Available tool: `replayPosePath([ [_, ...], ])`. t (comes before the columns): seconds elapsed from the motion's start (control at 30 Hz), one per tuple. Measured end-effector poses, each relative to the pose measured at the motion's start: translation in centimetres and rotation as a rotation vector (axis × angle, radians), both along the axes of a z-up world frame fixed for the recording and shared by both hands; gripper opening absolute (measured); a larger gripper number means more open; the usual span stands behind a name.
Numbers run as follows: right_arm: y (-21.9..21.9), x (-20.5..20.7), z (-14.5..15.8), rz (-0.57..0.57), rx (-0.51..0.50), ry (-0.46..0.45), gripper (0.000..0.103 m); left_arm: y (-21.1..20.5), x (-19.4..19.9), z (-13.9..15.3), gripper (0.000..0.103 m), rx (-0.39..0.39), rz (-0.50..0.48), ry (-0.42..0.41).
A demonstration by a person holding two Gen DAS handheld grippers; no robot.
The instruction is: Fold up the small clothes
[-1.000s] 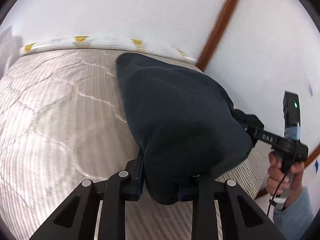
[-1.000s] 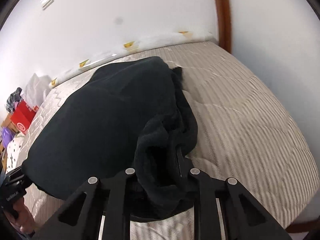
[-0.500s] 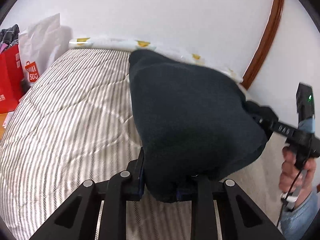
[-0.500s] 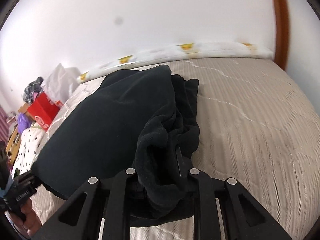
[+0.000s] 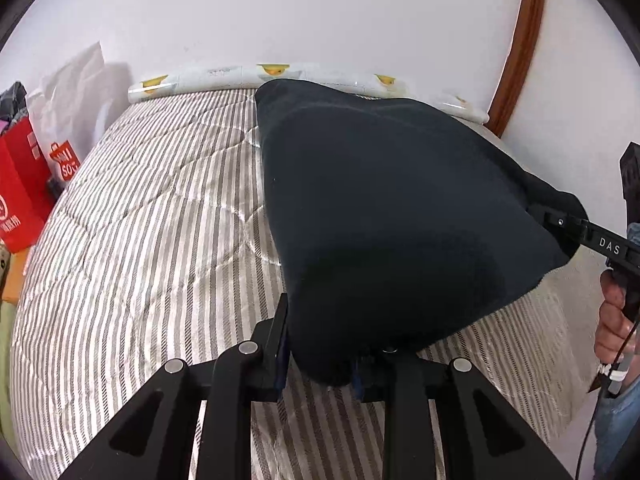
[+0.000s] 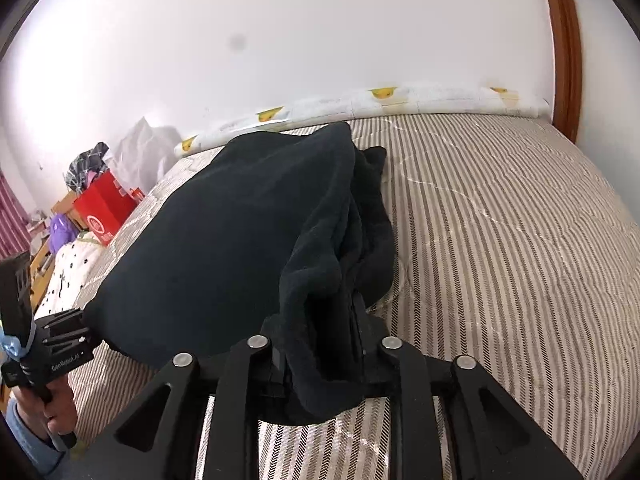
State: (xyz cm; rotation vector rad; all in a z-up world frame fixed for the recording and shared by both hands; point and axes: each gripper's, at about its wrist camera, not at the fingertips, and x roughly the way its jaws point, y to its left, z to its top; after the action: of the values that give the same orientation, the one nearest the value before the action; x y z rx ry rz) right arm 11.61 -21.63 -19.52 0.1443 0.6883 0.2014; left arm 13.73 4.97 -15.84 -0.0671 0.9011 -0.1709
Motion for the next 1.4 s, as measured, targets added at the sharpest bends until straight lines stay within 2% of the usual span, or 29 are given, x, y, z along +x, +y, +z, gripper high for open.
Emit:
replayPosePath([
  [0.1, 0.1, -0.8, 1.8, -0.025, -0.056, -0.034, 0.025, 0.7, -1.0, 0.6, 0.024, -0.051, -0.011, 0.012],
  [0.2, 0.4, -2.6, 4.3, -0.066, -0.143, -0.138, 0.025, 1.3, -2.7, 1.3, 0.03, -0.073, -0.006, 0.008],
  [0.33, 1.4, -3.2, 5.0, -0.018, -0.137, -0.193, 0.025, 1.1, -4.1, 3.0, 0.036, -0.064, -0.018, -0.057],
  [0.43, 2.8, -2.3, 2.9, 0.017, -0.172, -0.152, 0.025, 0.7, -3.0, 4.0, 0.036, -0.055, -0.016, -0.083],
  [0.53, 2.6, -1.5, -0.3, -0.039, -0.22, -0.098, 0.024, 0.5, -1.4, 4.4, 0.036, -0.059, -0.012, -0.079],
  [0.63, 0.6, -1.5, -2.3, -0.086, -0.163, -0.048, 0.022, 0.1, 0.1, 3.7, 0.036, -0.031, -0.006, -0.056],
  [0.8, -0.4, -1.9, -2.0, -0.066, -0.123, -0.016, 0.022, 0.3, 0.9, 1.2, 0.042, -0.043, 0.001, -0.014],
  [0.9, -0.8, -1.3, -0.6, -0.041, -0.115, 0.0, 0.022, 0.6, 0.9, 0.5, 0.046, -0.062, -0.001, -0.007],
  [1.0, -0.9, 0.4, 1.5, -0.056, -0.147, -0.015, 0.024, 1.2, 1.7, 1.3, 0.049, -0.076, -0.011, 0.0],
  [1.1, -0.5, 3.3, 3.1, -0.044, -0.174, -0.012, 0.026, 1.4, 2.8, 2.2, 0.049, -0.033, -0.001, -0.019],
  [1.27, 0.2, 9.8, 4.2, -0.021, -0.127, 0.038, 0.031, 2.4, 6.2, 3.0, 0.048, -0.006, 0.015, -0.024],
  [1.4, 0.6, 15.3, 3.7, 0.001, -0.063, 0.11, 0.036, 2.6, 8.2, 3.2, 0.048, 0.02, -0.001, -0.023],
])
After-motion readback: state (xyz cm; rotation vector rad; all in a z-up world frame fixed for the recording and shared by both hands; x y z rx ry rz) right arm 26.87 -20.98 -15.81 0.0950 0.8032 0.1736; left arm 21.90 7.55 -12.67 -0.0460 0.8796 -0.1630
